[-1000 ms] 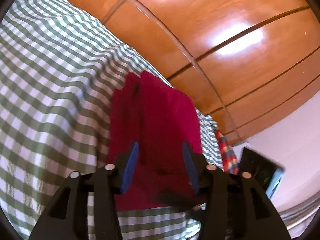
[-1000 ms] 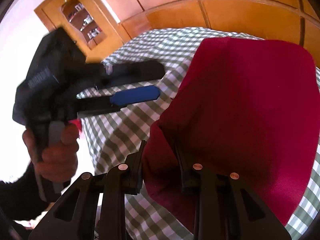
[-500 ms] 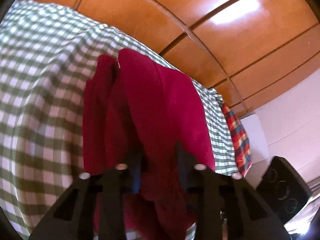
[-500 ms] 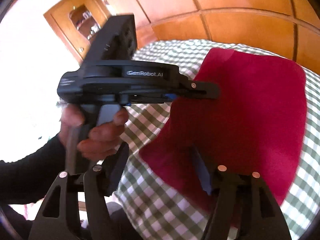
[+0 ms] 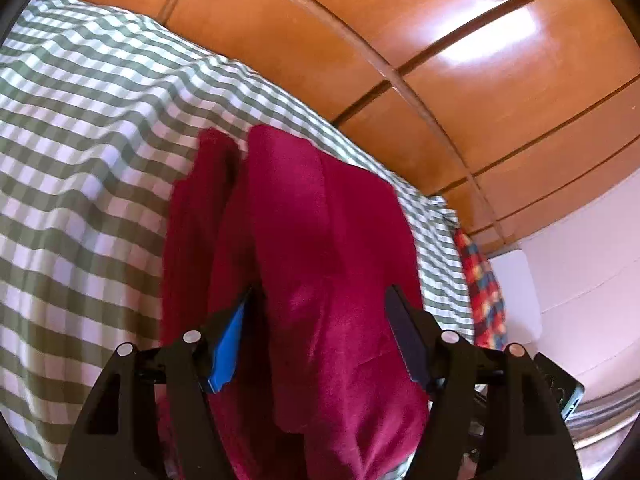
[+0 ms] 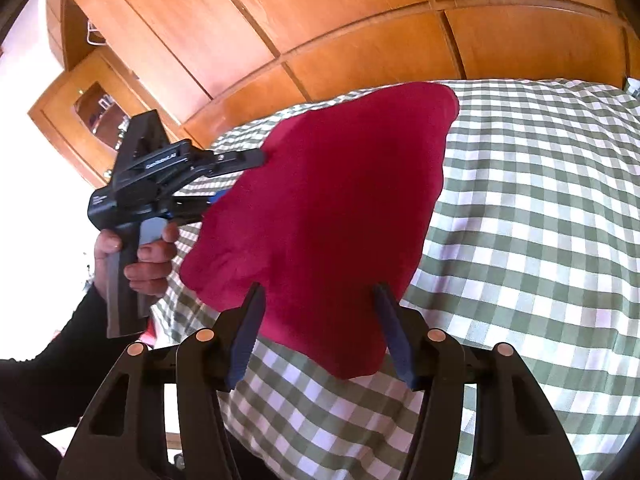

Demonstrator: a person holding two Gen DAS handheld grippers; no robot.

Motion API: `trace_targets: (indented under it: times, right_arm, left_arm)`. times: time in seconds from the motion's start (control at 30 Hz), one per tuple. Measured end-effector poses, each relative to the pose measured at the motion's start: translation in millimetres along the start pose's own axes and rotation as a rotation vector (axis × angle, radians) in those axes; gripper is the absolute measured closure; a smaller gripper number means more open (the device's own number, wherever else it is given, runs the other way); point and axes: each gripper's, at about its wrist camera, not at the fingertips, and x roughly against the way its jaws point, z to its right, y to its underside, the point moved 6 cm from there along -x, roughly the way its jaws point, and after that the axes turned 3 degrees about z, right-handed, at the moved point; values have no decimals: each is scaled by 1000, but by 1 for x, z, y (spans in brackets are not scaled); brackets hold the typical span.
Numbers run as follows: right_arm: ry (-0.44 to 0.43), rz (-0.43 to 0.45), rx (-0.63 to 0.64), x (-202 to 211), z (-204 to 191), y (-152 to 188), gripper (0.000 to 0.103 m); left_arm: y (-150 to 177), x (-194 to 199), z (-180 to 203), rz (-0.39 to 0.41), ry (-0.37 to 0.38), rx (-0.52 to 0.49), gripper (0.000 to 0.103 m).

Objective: Fold small clothes

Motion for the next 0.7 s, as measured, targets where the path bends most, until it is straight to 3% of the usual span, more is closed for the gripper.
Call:
trace_targets:
  times: [0.17, 0.3, 0.37, 0.53, 0.63, 0.7]
  right_arm:
    - [20, 2, -13, -18, -2, -6, 46]
    - [45, 3, -20, -22, 0, -11, 46]
    - [53, 10, -12, -21, -2, -14, 46]
    - [52, 4, 24, -28, -14, -16, 46]
    - [102, -34, 97, -49, -29, -9, 46]
    - [165, -62, 154, -67, -37, -4, 46]
  left_arm:
    - [7, 5, -15, -9, -63, -26, 38]
    - [17, -4, -12, -51, -57, -75, 73]
    - [17, -4, 1, -22, -80, -143, 84]
    - [6, 34, 24, 124, -91, -222, 87]
    - [10, 43, 15, 166, -187, -253, 88]
    - [15, 35, -3, 140, -272, -259, 88]
